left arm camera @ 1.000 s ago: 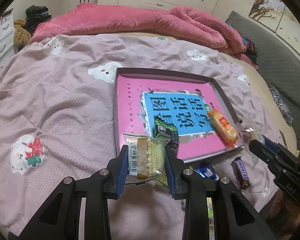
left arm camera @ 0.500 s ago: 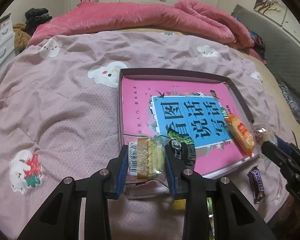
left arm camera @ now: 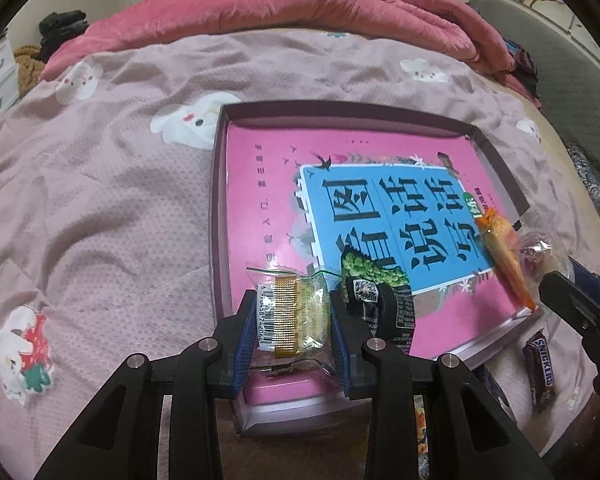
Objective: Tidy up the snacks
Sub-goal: 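Carry the yellow cake with the left tool while the right carries the bread bag into the tray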
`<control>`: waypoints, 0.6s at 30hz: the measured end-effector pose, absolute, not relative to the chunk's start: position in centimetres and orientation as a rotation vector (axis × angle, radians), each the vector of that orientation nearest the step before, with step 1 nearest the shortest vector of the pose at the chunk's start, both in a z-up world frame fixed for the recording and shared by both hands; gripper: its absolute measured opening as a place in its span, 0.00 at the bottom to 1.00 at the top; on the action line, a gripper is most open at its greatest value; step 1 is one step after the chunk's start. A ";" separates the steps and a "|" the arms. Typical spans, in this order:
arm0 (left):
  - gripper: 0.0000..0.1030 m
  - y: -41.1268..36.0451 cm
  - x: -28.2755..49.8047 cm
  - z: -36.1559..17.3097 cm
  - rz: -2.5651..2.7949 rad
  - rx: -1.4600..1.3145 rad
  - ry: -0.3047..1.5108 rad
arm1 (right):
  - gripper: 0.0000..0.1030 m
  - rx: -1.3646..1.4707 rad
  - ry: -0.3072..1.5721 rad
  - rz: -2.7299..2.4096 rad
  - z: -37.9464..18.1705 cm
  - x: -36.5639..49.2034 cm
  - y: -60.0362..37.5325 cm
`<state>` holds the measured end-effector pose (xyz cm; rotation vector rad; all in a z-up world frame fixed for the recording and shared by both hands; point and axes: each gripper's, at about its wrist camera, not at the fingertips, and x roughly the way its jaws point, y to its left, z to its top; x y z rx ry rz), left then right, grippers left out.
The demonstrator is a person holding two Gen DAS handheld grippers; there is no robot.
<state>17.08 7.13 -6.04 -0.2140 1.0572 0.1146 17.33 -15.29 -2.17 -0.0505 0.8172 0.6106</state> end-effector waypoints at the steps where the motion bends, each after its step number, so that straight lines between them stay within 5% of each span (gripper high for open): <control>1: 0.34 7.1 17.1 -6.3 0.112 -0.221 1.063 | 0.42 -0.050 0.820 0.607 -2.3 17.4 -15.3; 18: 0.34 5.8 17.5 -6.9 0.082 -0.228 1.075 | 0.42 -0.059 0.871 0.589 -4.8 19.0 -14.7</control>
